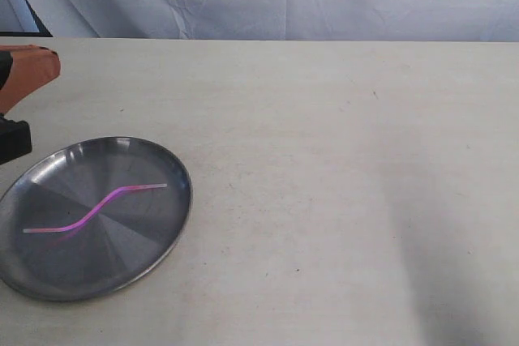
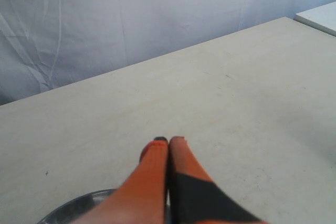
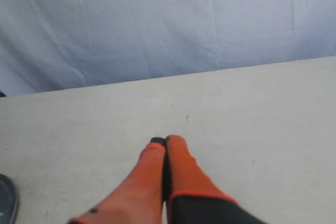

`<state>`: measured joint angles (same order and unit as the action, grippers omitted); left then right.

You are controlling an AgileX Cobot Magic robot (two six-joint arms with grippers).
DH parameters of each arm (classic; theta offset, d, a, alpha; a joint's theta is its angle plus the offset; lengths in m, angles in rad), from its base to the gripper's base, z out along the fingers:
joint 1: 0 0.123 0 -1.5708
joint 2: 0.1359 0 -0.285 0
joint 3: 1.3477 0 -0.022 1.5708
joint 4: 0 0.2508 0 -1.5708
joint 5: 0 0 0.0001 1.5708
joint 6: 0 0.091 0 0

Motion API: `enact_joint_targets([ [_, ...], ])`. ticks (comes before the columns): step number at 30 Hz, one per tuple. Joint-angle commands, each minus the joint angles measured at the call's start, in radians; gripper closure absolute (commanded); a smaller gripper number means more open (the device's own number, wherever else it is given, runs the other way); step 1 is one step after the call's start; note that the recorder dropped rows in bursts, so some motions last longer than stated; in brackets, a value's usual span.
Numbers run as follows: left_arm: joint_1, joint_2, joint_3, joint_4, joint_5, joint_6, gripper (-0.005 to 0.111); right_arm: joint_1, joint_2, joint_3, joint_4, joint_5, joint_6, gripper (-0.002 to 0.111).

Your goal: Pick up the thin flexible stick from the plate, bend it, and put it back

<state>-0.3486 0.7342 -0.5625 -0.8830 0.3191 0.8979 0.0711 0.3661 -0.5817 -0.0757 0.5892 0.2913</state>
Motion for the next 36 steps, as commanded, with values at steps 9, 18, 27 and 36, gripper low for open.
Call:
enact_joint_targets([
  [9, -0.004, -0.006, 0.001, 0.002, -0.009, -0.001, 0.107, -0.013, -0.129, 0.202, -0.044, -0.169, -0.083, 0.109],
  [18, -0.004, -0.006, 0.001, 0.018, -0.007, 0.001, 0.107, -0.013, -0.247, 0.388, 0.022, -0.158, -0.248, 0.109],
  [27, -0.004, -0.006, 0.001, 0.018, -0.007, 0.001, 0.107, -0.013, -0.312, 0.5, 0.026, -0.2, -0.258, 0.109],
  [36, -0.004, -0.006, 0.001, 0.018, -0.007, -0.001, 0.107, -0.013, -0.366, 0.582, 0.026, -0.238, -0.258, 0.109],
])
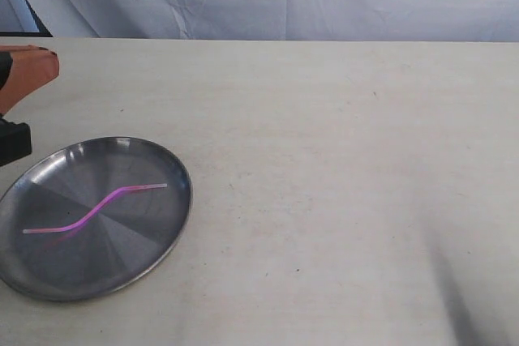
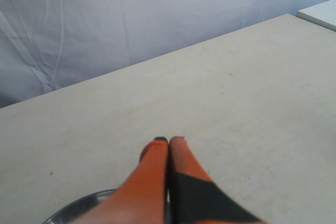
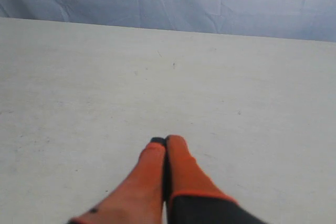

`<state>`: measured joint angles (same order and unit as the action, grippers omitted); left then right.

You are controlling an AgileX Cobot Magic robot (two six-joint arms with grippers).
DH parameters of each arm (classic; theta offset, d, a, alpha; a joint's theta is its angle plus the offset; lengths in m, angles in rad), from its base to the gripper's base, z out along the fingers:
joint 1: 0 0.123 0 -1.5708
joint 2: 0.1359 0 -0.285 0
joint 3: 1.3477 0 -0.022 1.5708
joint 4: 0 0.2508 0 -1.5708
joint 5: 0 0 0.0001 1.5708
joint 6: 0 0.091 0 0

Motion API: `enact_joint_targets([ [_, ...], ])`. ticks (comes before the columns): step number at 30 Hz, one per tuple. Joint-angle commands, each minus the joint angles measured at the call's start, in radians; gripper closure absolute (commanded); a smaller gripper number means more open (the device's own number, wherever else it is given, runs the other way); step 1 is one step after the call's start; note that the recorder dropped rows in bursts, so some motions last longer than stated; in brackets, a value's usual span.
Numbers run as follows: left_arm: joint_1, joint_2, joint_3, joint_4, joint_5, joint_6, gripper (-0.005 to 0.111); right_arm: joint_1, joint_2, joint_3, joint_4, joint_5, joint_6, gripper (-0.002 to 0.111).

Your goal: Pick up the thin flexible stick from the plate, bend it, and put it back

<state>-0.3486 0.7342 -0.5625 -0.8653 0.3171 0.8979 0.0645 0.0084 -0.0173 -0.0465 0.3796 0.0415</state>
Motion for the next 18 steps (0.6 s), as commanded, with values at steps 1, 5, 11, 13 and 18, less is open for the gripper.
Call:
enact_joint_targets([
  [1, -0.004, -0.006, 0.001, 0.0, -0.005, 0.001, 0.107, -0.007, -0.008, 0.017, -0.003, -0.032, -0.008, 0.109],
  [5, -0.004, -0.006, 0.001, 0.0, -0.005, 0.001, 0.107, -0.007, -0.008, 0.017, 0.023, -0.032, -0.008, 0.109],
  [11, -0.004, -0.006, 0.001, 0.0, -0.005, 0.001, 0.107, -0.007, -0.008, 0.017, 0.033, -0.032, -0.006, 0.109],
  [13, -0.004, -0.006, 0.001, 0.0, -0.005, 0.001, 0.107, -0.007, -0.008, 0.017, 0.033, -0.032, -0.006, 0.109],
  [18, -0.004, -0.006, 0.001, 0.0, -0.007, -0.001, 0.107, -0.007, -0.008, 0.017, 0.033, -0.032, -0.006, 0.109],
])
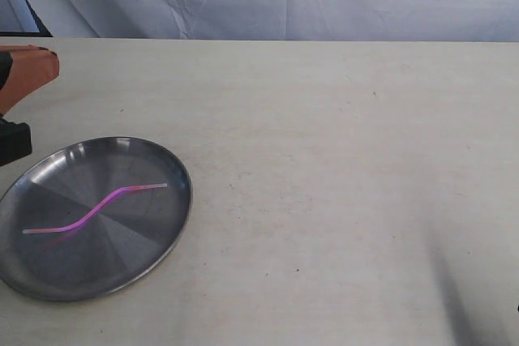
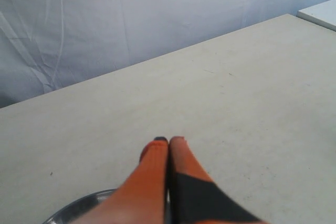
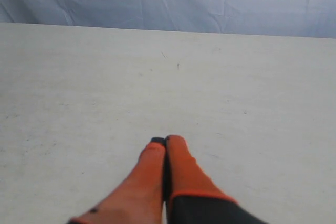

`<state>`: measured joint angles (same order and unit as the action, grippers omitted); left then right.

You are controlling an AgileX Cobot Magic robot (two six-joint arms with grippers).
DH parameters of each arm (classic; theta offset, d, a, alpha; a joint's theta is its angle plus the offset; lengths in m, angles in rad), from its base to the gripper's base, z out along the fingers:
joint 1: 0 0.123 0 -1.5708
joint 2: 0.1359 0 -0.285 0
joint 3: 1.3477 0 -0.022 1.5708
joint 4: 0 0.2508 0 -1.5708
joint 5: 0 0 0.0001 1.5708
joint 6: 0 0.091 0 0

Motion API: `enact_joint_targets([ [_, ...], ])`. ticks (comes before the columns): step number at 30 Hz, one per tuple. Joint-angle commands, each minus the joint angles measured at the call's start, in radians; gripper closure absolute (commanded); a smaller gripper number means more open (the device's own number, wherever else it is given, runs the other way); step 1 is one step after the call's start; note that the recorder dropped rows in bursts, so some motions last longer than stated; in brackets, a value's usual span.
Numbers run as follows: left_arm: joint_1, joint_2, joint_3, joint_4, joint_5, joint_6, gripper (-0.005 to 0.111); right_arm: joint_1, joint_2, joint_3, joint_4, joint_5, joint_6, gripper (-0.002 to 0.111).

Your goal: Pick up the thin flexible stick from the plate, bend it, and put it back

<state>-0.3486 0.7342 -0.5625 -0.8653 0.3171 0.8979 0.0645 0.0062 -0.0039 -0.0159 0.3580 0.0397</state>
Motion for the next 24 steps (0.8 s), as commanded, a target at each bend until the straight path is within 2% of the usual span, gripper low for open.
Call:
enact_joint_targets([
  [1, -0.004, -0.006, 0.001, 0.0, -0.007, -0.001, 0.107, -0.007, -0.006, 0.004, 0.002, -0.011, -0.004, 0.109],
  [13, -0.004, -0.019, 0.004, 0.041, -0.03, -0.003, 0.107, -0.007, -0.006, 0.004, 0.002, -0.007, -0.004, 0.109],
  [15, -0.004, -0.041, 0.004, 0.099, -0.03, -0.045, 0.107, -0.007, -0.006, 0.004, 0.002, -0.007, -0.004, 0.109],
  [17, -0.002, -0.066, 0.004, 0.236, -0.028, -0.198, 0.107, -0.007, -0.006, 0.004, 0.002, -0.007, -0.004, 0.109],
  [21, 0.032, -0.121, 0.011, 0.576, -0.011, -0.604, 0.107, -0.007, -0.006, 0.004, 0.002, -0.007, -0.004, 0.109],
  [24, 0.081, -0.177, 0.049, 0.703, -0.011, -0.753, 0.107, -0.007, -0.006, 0.004, 0.002, -0.007, -0.004, 0.109],
])
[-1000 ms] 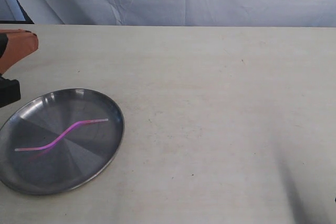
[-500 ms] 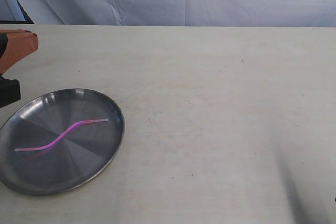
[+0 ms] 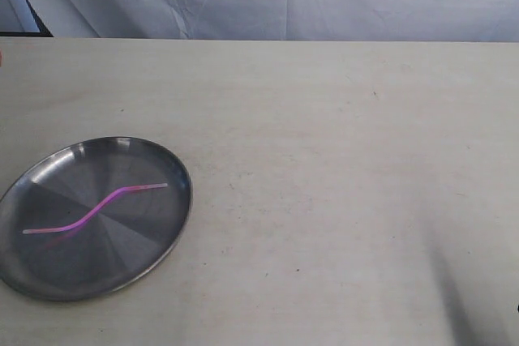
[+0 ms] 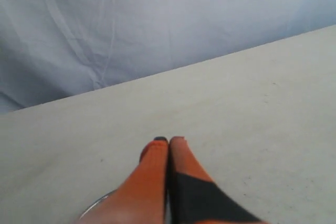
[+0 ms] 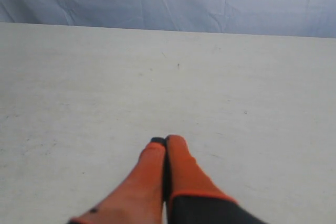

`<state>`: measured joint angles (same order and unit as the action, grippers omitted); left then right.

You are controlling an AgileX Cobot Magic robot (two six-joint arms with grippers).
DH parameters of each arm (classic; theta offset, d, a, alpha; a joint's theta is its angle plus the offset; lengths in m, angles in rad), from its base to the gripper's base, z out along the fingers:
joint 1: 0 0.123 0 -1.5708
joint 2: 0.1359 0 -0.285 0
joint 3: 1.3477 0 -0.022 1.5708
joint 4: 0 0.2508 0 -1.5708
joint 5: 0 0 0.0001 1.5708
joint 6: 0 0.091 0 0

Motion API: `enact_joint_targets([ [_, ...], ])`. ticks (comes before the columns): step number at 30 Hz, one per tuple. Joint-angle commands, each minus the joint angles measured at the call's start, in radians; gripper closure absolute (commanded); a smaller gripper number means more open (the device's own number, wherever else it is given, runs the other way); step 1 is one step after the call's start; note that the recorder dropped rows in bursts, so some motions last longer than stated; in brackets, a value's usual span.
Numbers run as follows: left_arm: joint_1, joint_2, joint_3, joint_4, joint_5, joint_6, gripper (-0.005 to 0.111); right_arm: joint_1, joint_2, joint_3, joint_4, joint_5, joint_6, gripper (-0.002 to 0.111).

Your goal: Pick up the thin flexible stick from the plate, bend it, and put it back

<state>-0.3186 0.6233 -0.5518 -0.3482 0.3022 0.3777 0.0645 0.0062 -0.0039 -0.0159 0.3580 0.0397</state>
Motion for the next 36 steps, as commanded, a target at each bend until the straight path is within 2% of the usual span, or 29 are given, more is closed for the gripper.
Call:
enact_joint_targets([
  [1, 0.077, -0.086, 0.053, 0.193, 0.004, -0.252, 0.107, -0.007, -0.006, 0.004, 0.002, -0.007, -0.004, 0.109],
  [6, 0.213, -0.237, 0.156, 0.212, 0.004, -0.325, 0.107, -0.007, -0.006, 0.004, 0.002, -0.007, -0.004, 0.109],
  [11, 0.301, -0.364, 0.225, 0.3, 0.039, -0.455, 0.107, -0.007, -0.006, 0.004, 0.002, -0.007, -0.002, 0.109],
  [19, 0.316, -0.478, 0.278, 0.322, 0.131, -0.476, 0.107, -0.007, -0.006, 0.004, 0.002, -0.009, -0.002, 0.109],
  [36, 0.316, -0.589, 0.448, 0.304, 0.104, -0.476, 0.107, -0.007, -0.006, 0.004, 0.002, -0.006, -0.002, 0.109],
])
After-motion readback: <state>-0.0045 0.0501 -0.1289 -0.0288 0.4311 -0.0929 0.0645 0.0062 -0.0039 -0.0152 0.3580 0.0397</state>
